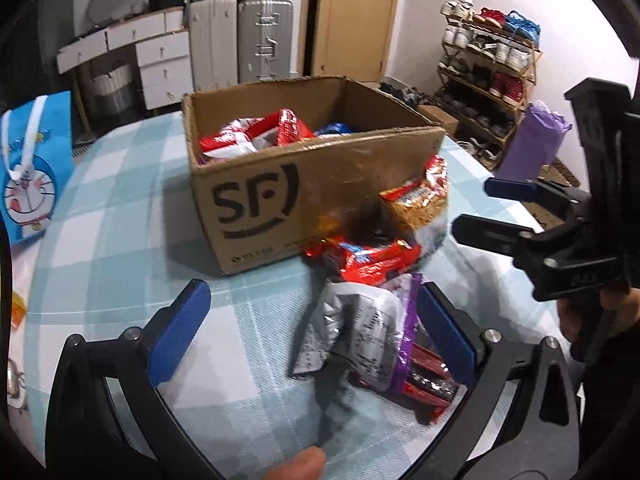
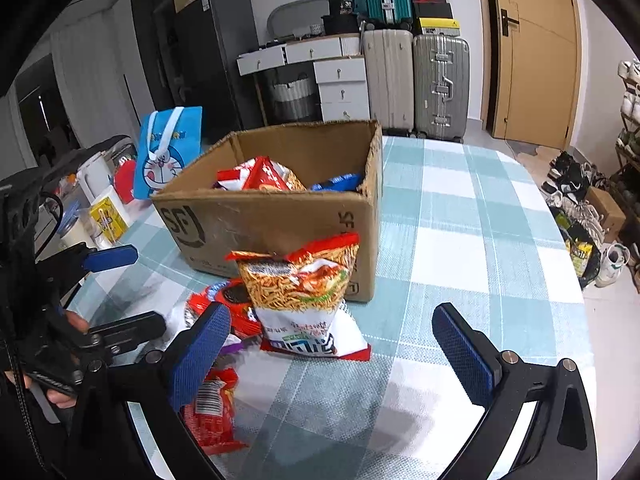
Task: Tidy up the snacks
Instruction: 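Move both open tools from the box back to the remaining snacks, then grasp the silver-white bag with the left tool while the right tool grasps the orange noodle bag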
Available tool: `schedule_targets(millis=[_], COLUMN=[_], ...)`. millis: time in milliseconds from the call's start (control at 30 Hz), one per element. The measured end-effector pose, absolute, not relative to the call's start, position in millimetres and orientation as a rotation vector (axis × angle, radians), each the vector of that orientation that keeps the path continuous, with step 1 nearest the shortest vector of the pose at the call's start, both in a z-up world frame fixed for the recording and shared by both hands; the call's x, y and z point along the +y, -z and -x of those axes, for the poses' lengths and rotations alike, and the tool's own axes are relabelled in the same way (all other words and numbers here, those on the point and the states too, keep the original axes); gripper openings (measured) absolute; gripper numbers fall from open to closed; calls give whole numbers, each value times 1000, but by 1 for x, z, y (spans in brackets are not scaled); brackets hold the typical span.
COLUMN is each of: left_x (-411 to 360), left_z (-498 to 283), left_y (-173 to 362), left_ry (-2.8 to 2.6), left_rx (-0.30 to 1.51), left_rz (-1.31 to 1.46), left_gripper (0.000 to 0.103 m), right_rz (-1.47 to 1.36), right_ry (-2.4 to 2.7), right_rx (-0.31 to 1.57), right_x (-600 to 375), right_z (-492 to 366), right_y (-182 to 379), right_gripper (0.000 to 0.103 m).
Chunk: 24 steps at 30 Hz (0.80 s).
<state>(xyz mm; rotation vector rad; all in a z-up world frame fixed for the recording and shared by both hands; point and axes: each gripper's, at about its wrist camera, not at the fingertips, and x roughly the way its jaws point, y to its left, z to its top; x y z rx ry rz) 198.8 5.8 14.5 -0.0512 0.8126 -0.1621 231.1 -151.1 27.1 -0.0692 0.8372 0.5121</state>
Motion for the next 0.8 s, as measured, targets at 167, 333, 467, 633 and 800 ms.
schedule_targets(millis=[167, 333, 467, 633, 800], left_x=[-2, -1, 2, 4, 5], left_z=[-202, -211, -217, -220, -223], left_y=[-3, 7, 16, 22, 28], left_ry=[198, 171, 178, 199, 203], left_rx=[850, 856, 888, 898, 912], left_rz=[59, 106, 138, 154, 180], left_gripper=[102, 102, 102, 102, 102], right_rz=[59, 54, 58, 61, 53], right_ry=[-517, -523, -518, -529, -528], right_rx=[853, 853, 865, 863, 869], right_x=[-152, -151, -150, -147, -147], right_z=[-234, -234, -235, -235, -238], right_y=[-23, -22, -17, -16, -10], right_gripper=[102, 102, 102, 102, 102])
